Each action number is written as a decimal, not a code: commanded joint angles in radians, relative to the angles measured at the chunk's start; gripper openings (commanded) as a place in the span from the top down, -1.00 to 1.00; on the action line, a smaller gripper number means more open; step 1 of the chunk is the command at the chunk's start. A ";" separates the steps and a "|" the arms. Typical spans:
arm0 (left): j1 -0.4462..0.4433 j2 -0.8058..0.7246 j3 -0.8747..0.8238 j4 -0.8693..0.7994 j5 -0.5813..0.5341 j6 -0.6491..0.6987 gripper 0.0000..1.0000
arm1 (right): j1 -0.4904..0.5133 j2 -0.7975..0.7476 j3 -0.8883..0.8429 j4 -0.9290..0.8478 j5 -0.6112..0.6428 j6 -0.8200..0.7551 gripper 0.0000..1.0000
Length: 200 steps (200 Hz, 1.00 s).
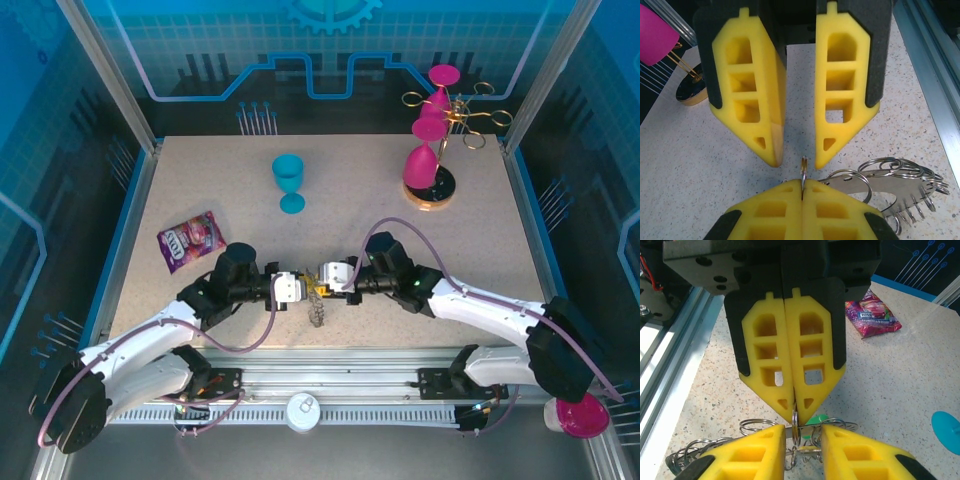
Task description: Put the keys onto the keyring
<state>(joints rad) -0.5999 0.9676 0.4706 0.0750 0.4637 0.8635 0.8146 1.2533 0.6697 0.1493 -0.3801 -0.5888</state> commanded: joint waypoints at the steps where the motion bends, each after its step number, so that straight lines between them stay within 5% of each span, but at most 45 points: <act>1: -0.006 0.006 0.051 -0.006 0.020 -0.011 1.00 | 0.018 0.012 0.037 0.001 0.009 -0.035 0.50; 66: -0.008 0.010 0.065 -0.007 0.024 -0.052 1.00 | 0.036 0.042 0.043 0.032 0.024 -0.040 0.67; 97: -0.008 0.011 0.064 0.009 0.023 -0.083 1.00 | 0.039 0.033 0.044 0.020 0.037 -0.036 1.00; 116: -0.008 0.003 0.065 0.011 0.011 -0.104 1.00 | 0.037 0.018 0.037 0.018 0.034 -0.027 1.00; 153: -0.007 -0.043 0.023 0.050 -0.013 -0.169 0.27 | -0.014 -0.017 -0.001 0.072 -0.067 0.053 1.00; 200: -0.006 -0.112 -0.025 0.078 -0.006 -0.300 0.09 | -0.095 -0.035 -0.053 0.249 -0.288 0.195 1.00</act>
<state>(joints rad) -0.6018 0.8898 0.4831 0.1078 0.4240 0.6575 0.7506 1.2407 0.6346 0.2474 -0.5110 -0.4904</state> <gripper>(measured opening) 0.449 0.058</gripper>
